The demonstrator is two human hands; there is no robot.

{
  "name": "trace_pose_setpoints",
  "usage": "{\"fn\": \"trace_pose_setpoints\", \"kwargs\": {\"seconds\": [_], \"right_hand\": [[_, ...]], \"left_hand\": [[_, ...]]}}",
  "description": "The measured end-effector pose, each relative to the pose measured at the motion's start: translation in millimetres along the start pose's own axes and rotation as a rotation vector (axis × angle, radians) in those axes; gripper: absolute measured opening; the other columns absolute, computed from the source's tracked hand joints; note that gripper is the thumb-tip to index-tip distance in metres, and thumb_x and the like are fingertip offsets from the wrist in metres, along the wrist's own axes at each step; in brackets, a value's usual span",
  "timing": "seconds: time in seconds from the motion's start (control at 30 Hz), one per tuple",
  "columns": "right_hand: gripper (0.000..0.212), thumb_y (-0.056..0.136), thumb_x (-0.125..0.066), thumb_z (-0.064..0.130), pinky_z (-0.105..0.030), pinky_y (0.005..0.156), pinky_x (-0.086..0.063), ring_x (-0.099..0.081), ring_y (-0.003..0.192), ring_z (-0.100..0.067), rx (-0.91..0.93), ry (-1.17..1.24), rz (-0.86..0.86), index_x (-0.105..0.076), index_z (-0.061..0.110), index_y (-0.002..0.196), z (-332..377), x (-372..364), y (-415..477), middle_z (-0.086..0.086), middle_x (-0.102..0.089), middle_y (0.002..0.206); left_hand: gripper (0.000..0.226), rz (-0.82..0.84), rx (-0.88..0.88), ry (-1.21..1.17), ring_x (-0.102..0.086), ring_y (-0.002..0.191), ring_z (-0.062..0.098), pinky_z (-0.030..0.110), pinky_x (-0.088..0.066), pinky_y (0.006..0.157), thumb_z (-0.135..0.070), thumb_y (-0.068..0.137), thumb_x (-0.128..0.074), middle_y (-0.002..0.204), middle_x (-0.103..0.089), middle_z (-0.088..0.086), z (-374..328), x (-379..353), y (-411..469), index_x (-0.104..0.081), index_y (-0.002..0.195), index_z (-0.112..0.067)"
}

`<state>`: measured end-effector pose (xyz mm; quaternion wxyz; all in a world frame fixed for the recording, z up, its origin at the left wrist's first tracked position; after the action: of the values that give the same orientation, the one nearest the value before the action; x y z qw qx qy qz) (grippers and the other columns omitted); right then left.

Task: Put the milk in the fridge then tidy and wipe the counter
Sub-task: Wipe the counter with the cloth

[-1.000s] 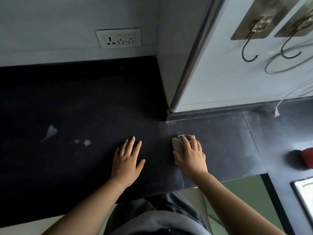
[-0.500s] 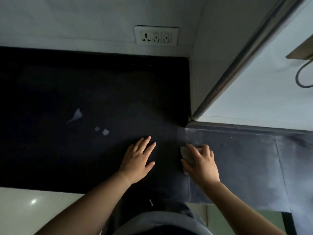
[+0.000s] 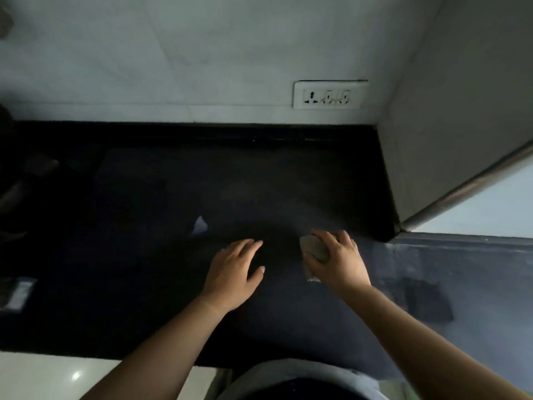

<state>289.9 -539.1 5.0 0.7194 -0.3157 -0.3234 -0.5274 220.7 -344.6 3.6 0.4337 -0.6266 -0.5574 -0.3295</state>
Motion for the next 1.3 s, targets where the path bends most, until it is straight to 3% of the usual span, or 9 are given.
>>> {"fn": "trace_pose_setpoints", "kwargs": {"seconds": [0.2,0.37,0.5,0.7,0.87,0.97,1.17,1.23,1.3], "right_hand": [[0.046,0.082,-0.058,0.040,-0.047,0.089,-0.040,-0.036,0.115,-0.036,-0.252,-0.098,-0.074,-0.045,0.030,0.126,30.0,-60.4,20.3,-0.009,-0.037,0.128],[0.044,0.086,-0.050,0.040,-0.048,0.087,-0.041,-0.029,0.119,-0.032,-0.344,-0.087,-0.218,-0.040,0.031,0.128,49.4,-73.9,0.8,-0.007,-0.034,0.133],[0.048,0.088,-0.049,0.044,-0.044,0.083,-0.044,-0.030,0.118,-0.029,-0.306,-0.099,-0.188,-0.034,0.037,0.132,58.5,-89.5,-33.1,-0.003,-0.030,0.133],[0.041,0.090,-0.046,0.042,-0.047,0.085,-0.043,-0.028,0.119,-0.034,-0.528,-0.119,-0.256,-0.038,0.028,0.128,65.9,-95.1,-14.3,-0.009,-0.032,0.135],[0.045,0.089,-0.047,0.045,-0.046,0.087,-0.045,-0.033,0.118,-0.032,-0.290,-0.143,-0.163,-0.039,0.032,0.131,115.8,-132.9,-16.9,-0.008,-0.032,0.137],[0.046,0.088,-0.051,0.045,-0.045,0.081,-0.049,-0.039,0.115,-0.034,-0.211,-0.194,-0.140,-0.043,0.030,0.130,110.3,-129.7,-32.9,-0.012,-0.038,0.132],[0.039,0.090,-0.047,0.039,-0.043,0.079,-0.043,-0.031,0.116,-0.035,-0.498,-0.148,-0.238,-0.042,0.027,0.127,86.5,-104.1,2.7,-0.012,-0.030,0.134],[0.043,0.089,-0.047,0.041,-0.044,0.081,-0.044,-0.031,0.117,-0.036,-0.486,-0.148,-0.234,-0.040,0.026,0.129,107.8,-110.0,16.5,-0.013,-0.030,0.136],[0.052,0.087,-0.048,0.048,-0.046,0.086,-0.046,-0.029,0.120,-0.035,-0.355,-0.154,-0.160,-0.033,0.030,0.134,136.6,-127.5,22.7,-0.012,-0.025,0.139]], "left_hand": [[0.049,-0.045,0.088,0.075,-0.044,0.128,0.019,0.036,-0.038,0.104,-0.040,0.088,-0.050,0.137,-0.049,0.002,136.2,60.4,-14.7,-0.045,0.133,-0.020],[0.062,0.119,0.117,0.186,-0.020,0.142,0.022,0.046,-0.029,0.110,-0.053,0.087,-0.044,0.155,-0.023,0.001,200.2,50.8,-6.9,-0.029,0.142,-0.027],[0.071,0.162,0.074,0.237,-0.010,0.144,0.024,0.047,-0.025,0.111,-0.058,0.087,-0.040,0.159,-0.008,0.002,211.5,35.4,-14.6,-0.015,0.147,-0.029],[0.070,0.151,-0.013,0.237,-0.008,0.145,0.024,0.046,-0.024,0.111,-0.058,0.088,-0.038,0.159,-0.005,0.002,215.5,34.3,-17.4,-0.013,0.147,-0.030],[0.071,0.172,-0.041,0.258,-0.009,0.145,0.025,0.045,-0.024,0.111,-0.057,0.088,-0.038,0.159,-0.004,0.003,218.5,31.4,-18.2,-0.011,0.148,-0.029],[0.071,0.173,-0.059,0.253,-0.011,0.145,0.025,0.046,-0.025,0.111,-0.058,0.088,-0.039,0.159,-0.006,0.004,220.2,33.9,-18.0,-0.013,0.147,-0.029],[0.070,0.147,-0.053,0.222,-0.009,0.145,0.024,0.048,-0.019,0.111,-0.056,0.088,-0.041,0.159,-0.006,0.002,221.1,32.3,-20.9,-0.016,0.147,-0.030],[0.070,0.142,-0.054,0.229,-0.008,0.145,0.023,0.047,-0.019,0.112,-0.057,0.088,-0.039,0.159,-0.005,0.002,221.9,32.1,-20.3,-0.015,0.147,-0.030],[0.070,0.158,-0.068,0.259,-0.006,0.145,0.022,0.044,-0.019,0.112,-0.060,0.088,-0.034,0.159,-0.001,0.002,220.6,30.8,-18.5,-0.010,0.148,-0.032]]}}
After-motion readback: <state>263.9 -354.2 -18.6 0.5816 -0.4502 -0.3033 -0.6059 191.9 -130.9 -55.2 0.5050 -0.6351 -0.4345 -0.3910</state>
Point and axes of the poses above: each hand's wrist, its own y-axis towards the middle knuckle, its own x-axis out of the back of the hand, z = x × y, the point moved 10 cm from there along y, towards the middle knuckle
